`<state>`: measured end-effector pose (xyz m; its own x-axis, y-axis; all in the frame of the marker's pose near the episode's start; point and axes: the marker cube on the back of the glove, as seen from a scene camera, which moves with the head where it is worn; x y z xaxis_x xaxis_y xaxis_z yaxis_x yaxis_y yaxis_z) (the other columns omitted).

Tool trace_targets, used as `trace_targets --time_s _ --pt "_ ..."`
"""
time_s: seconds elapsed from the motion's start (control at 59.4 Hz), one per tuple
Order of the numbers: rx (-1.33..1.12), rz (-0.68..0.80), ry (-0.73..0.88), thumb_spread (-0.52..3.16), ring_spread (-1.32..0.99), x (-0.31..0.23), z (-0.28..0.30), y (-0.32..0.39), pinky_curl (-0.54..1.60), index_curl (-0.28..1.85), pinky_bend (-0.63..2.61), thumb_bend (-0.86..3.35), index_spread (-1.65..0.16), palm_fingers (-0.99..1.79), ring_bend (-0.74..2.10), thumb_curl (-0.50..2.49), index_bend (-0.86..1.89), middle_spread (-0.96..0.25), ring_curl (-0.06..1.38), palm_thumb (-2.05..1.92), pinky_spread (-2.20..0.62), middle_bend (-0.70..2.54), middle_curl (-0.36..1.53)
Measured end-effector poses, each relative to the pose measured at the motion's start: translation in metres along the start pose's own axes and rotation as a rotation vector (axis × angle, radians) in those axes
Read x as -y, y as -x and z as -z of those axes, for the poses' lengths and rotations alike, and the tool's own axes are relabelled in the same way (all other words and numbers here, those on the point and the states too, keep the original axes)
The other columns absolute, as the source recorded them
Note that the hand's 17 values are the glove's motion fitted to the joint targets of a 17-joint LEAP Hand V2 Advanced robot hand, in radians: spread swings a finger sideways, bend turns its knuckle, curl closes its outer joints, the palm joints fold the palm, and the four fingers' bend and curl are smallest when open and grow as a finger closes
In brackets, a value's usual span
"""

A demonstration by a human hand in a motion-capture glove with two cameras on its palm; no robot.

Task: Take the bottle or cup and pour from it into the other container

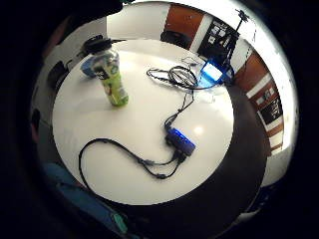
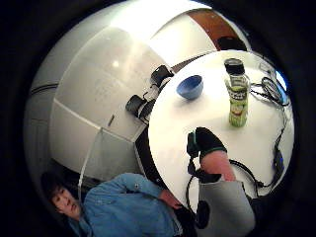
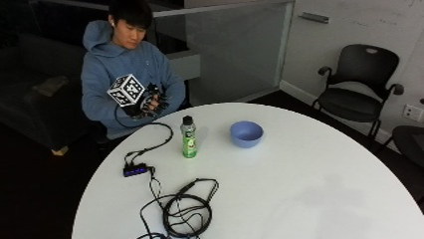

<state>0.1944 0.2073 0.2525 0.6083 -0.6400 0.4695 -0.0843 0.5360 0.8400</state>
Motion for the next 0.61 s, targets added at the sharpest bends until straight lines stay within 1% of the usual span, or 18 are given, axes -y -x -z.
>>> trace_targets --time_s 0.168,0.32,0.421,0.606 --pt "0.041 -0.049 0.003 0.89 0.15 -0.002 -0.008 -0.025 0.30 0.18 0.33 0.01 -0.27 0.25 0.49 0.42 0.10 0.10 0.26 0.78 0.25 0.26 0.29" --pt "0.158 -0.109 -0.035 0.89 0.15 -0.005 -0.020 -0.039 0.32 0.16 0.36 -0.02 -0.26 0.22 0.52 0.44 0.09 0.11 0.28 0.79 0.26 0.26 0.31" --pt "0.233 -0.123 -0.054 0.89 0.15 -0.005 -0.032 -0.047 0.33 0.16 0.37 -0.03 -0.26 0.20 0.54 0.45 0.10 0.12 0.28 0.79 0.26 0.25 0.31" --pt "0.398 -0.188 -0.079 0.88 0.16 0.006 -0.057 -0.061 0.35 0.16 0.39 -0.03 -0.25 0.18 0.55 0.46 0.10 0.13 0.29 0.78 0.26 0.25 0.32"
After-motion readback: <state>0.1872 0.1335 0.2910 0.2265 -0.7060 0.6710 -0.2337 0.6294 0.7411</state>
